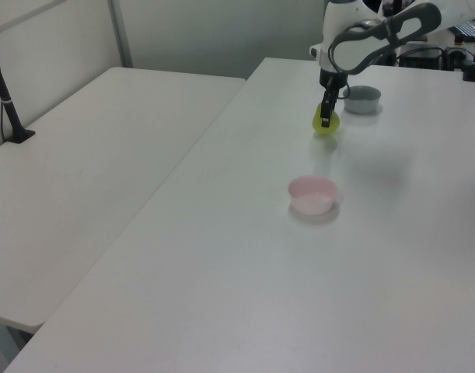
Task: Place the pear in the bowl
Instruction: 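Close the gripper around the pear's body, then lift the pear and carry it toward the pink bowl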
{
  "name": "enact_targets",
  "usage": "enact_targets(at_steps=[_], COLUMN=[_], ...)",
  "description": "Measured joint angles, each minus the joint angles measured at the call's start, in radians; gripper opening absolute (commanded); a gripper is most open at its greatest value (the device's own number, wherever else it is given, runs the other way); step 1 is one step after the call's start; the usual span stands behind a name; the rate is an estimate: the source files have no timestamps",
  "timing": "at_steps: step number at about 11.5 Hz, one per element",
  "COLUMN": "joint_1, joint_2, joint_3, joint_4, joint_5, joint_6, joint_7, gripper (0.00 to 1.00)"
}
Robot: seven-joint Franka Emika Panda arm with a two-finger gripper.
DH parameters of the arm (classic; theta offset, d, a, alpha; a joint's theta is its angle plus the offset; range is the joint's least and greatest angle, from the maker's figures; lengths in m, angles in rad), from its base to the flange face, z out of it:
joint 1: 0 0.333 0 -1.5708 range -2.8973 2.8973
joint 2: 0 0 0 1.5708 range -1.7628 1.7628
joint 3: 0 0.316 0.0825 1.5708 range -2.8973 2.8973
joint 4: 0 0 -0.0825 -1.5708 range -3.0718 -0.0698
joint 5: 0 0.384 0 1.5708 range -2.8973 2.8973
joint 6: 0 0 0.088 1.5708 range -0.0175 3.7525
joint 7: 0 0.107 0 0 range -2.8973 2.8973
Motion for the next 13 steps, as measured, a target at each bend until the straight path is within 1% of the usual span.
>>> enact_targets(at_steps=[3,5,7,10,13], joint_1=[0.0,0.0,0.004,0.028,0.036], joint_2=[-0.089,-0.141,-0.185,-0.275,-0.376], joint_3=[0.002,0.003,0.012,0.017,0.04], joint_4=[0.017,0.057,0.086,0.096,0.095], joint_5=[0.0,0.0,0.0,0.0,0.0], joint_6=[-0.12,-0.246,-0.328,-0.455,-0.556], joint_7=[0.0,-0.001,-0.001,-0.001,-0.001], gripper=[0.0,0.01,0.01,0.01,0.01])
